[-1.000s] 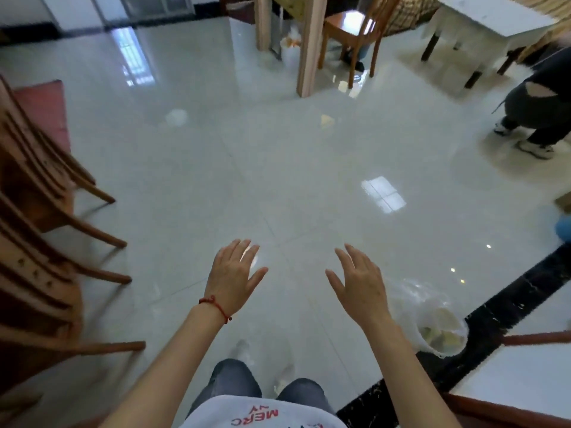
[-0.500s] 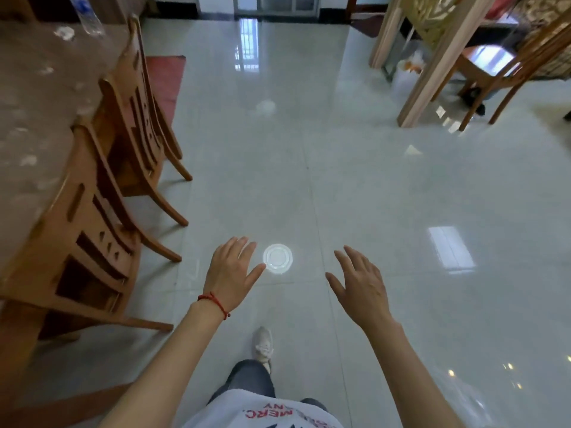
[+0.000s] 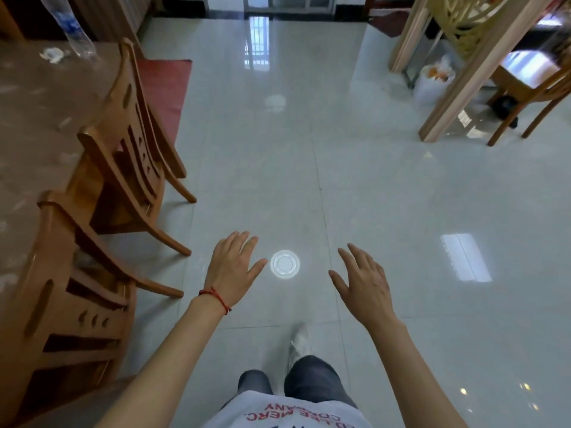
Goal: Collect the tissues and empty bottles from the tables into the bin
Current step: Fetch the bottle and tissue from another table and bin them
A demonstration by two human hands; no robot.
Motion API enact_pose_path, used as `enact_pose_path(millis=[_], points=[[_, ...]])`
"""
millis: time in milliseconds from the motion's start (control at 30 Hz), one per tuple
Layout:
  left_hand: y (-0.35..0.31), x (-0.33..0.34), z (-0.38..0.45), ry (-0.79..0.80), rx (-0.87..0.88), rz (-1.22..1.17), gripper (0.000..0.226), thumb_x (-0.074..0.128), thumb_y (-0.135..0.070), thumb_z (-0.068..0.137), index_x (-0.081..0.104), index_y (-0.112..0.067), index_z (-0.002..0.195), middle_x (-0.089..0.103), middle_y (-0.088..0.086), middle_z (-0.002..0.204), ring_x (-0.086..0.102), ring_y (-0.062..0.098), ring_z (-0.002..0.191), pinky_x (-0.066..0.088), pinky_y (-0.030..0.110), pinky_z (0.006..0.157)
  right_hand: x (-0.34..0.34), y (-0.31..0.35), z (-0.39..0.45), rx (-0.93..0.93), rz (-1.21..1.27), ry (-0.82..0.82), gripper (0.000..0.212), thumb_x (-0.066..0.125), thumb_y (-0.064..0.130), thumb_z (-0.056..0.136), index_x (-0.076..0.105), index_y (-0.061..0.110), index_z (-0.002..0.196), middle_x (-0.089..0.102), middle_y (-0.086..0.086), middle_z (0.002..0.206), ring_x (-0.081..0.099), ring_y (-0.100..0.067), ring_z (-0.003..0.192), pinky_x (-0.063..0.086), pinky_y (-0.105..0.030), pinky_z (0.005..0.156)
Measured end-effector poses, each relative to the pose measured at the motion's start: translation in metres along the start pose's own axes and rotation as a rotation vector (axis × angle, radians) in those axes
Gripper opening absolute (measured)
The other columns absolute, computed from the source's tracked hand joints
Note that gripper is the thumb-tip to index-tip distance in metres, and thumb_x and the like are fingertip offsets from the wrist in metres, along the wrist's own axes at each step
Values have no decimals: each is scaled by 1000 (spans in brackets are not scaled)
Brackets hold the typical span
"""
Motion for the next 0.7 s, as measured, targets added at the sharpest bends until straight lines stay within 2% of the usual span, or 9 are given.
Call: enact_pose_path(millis=[100,233,333,433,567,700], points=[[5,5,52,-1,-23,-20,61,34,-48,85,59,-2,115,61,22,118,56,40,112,44,52,93,2,-9,57,-7,17,18,57,32,48,86,55,9,122,56,-16,129,55,-35,116,45,-48,92],[7,4,126,-2,-62,-23,65,31,-50,85,57,-2,119,59,22,122,52,40,116,40,52,97,-1,-26,136,-30,31,11,47,50,39,88,55,8,123,54,-17,131,52,-35,119,43,-48,95],[5,-3,181,0,-93,-30,67,28,-53,86,57,-3,120,59,21,123,52,39,117,40,51,97,-13,-35,195,-57,23,22,49,44,43,89,55,9,122,55,-16,130,53,-34,118,44,-47,93],[5,-11,230,10,-105,-48,77,16,-60,89,58,-2,119,59,22,122,53,40,115,40,52,96,-24,-42,251,-85,31,73,48,50,37,92,48,9,130,45,-15,140,43,-32,128,35,-45,103],[10,-17,284,6,-130,-71,72,26,-57,86,57,-2,120,58,22,123,53,41,116,40,52,97,-27,-45,312,-99,50,79,48,52,35,91,46,10,132,42,-14,143,40,-31,131,31,-43,105],[28,-21,349,12,-130,-57,75,21,-59,87,58,-2,119,59,21,122,54,40,115,41,52,95,-22,-44,378,-114,39,101,47,52,34,92,46,10,132,42,-14,143,40,-32,131,31,-44,105]])
Point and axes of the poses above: each hand's wrist, its own z-axis towards the middle knuckle, its own x-axis out of the palm, y = z × x, the point moved 1 cm from there along z, towards the middle knuckle
